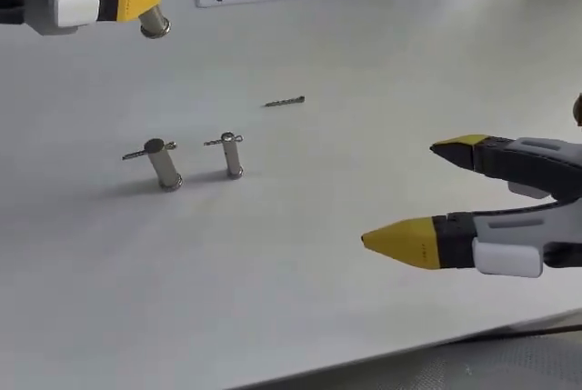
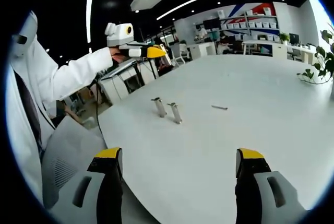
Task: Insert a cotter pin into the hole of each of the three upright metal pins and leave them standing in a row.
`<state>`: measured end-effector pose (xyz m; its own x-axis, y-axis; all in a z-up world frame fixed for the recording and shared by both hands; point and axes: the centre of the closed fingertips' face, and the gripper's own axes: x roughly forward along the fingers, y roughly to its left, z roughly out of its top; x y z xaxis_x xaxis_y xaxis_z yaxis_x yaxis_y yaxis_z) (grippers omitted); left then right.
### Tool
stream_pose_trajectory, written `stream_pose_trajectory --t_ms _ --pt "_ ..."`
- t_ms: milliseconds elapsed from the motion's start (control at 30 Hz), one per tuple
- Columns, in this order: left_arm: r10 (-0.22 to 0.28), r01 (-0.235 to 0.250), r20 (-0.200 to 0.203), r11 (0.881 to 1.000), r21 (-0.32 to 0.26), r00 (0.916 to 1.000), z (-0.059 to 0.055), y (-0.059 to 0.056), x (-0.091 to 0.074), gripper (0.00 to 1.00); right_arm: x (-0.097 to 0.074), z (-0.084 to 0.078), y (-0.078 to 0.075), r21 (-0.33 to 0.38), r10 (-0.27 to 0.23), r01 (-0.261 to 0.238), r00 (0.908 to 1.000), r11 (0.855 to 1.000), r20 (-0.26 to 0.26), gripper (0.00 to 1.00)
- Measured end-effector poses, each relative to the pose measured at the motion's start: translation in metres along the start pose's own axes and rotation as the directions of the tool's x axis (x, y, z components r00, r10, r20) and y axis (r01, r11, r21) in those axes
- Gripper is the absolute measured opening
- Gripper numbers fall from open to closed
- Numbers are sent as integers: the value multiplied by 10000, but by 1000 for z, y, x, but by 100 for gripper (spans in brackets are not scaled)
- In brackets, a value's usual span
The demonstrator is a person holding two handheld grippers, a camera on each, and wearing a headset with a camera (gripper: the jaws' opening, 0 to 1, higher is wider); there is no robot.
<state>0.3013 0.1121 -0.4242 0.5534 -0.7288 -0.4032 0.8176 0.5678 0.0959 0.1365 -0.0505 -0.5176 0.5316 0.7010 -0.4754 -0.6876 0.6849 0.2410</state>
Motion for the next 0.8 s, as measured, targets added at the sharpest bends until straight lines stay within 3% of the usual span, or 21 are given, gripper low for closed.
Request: stream_pose_trajectory --t_ms 67,167,267,333,433,567,667,800 --pt "-246 246 88 9997 16 9997 3 -13 1 10 1 -1 1 21 38 -38 10000 10000 -13 88" --pt "-648 671 271 9933 -944 9975 5 -34 4 10 3 -3 2 53 131 -131 9999 9999 -65 87" --pt "-830 854 393 9943 -636 9958 6 -55 6 10 3 -3 2 134 135 -134 9999 9998 -64 86" --pt "-961 974 233 9933 -623 9951 4 -68 11 10 2 -4 1 167 138 -137 9999 9998 -58 86" --pt "-1334 1334 -170 9911 -26 9909 -5 -88 17 10 1 -4 -1 212 83 -83 10000 9997 -27 86" --pt "-1591 1579 -215 9863 -479 9870 -17 -106 26 10 1 -6 -2 210 68 -66 9999 9998 -83 86" --pt "-1769 1757 -623 9841 -250 9823 -33 -121 32 10 1 -7 -3 210 69 -66 9999 9998 -133 86" --pt "-1928 1931 -843 9812 -39 9776 -47 -140 35 10 2 -9 -3 214 78 -73 9997 9997 -211 86"
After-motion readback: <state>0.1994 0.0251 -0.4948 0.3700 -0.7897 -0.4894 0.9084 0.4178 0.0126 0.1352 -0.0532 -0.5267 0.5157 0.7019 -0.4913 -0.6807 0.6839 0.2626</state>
